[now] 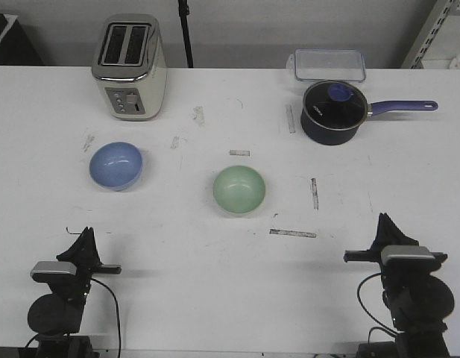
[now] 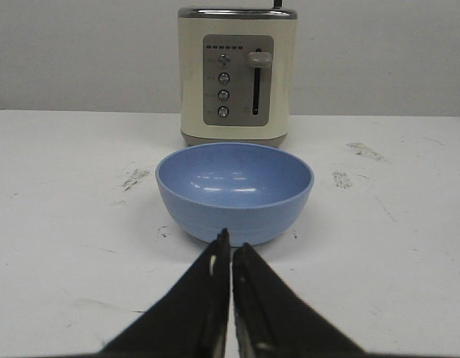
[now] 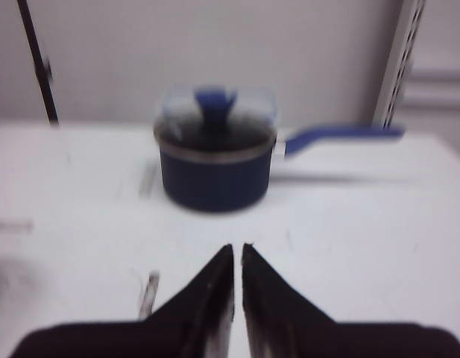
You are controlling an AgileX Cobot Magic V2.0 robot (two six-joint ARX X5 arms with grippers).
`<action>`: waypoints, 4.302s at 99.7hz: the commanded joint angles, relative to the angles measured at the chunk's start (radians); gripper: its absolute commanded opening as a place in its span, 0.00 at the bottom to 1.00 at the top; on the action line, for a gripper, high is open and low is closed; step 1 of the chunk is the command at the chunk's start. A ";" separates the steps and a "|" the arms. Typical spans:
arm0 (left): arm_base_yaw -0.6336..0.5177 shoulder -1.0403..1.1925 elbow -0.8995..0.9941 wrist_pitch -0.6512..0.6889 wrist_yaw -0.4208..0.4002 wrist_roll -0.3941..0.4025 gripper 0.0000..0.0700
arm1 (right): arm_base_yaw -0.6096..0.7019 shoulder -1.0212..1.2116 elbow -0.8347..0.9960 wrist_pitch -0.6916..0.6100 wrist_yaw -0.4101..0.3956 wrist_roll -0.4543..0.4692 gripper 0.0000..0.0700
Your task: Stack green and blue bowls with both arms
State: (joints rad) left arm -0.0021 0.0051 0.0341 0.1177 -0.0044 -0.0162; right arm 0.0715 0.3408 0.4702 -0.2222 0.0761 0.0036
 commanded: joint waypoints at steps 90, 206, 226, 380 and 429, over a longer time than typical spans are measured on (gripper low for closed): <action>0.001 -0.002 -0.022 0.019 -0.003 -0.003 0.00 | 0.001 -0.158 0.006 0.005 -0.023 -0.001 0.02; 0.001 0.690 0.591 -0.050 0.066 -0.064 0.00 | 0.001 -0.158 0.006 0.005 -0.023 -0.001 0.02; 0.002 0.933 0.758 -0.128 0.114 -0.085 0.00 | 0.001 -0.158 0.006 0.005 -0.023 -0.001 0.02; 0.244 1.800 1.542 -0.916 0.286 -0.306 0.48 | 0.001 -0.158 0.006 0.005 -0.023 -0.001 0.02; 0.175 1.907 1.541 -0.897 0.183 -0.311 0.17 | 0.001 -0.158 0.006 0.005 -0.023 -0.001 0.02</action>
State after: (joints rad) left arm 0.1703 1.8965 1.5558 -0.7784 0.2005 -0.3317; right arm 0.0719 0.1829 0.4702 -0.2268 0.0532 0.0036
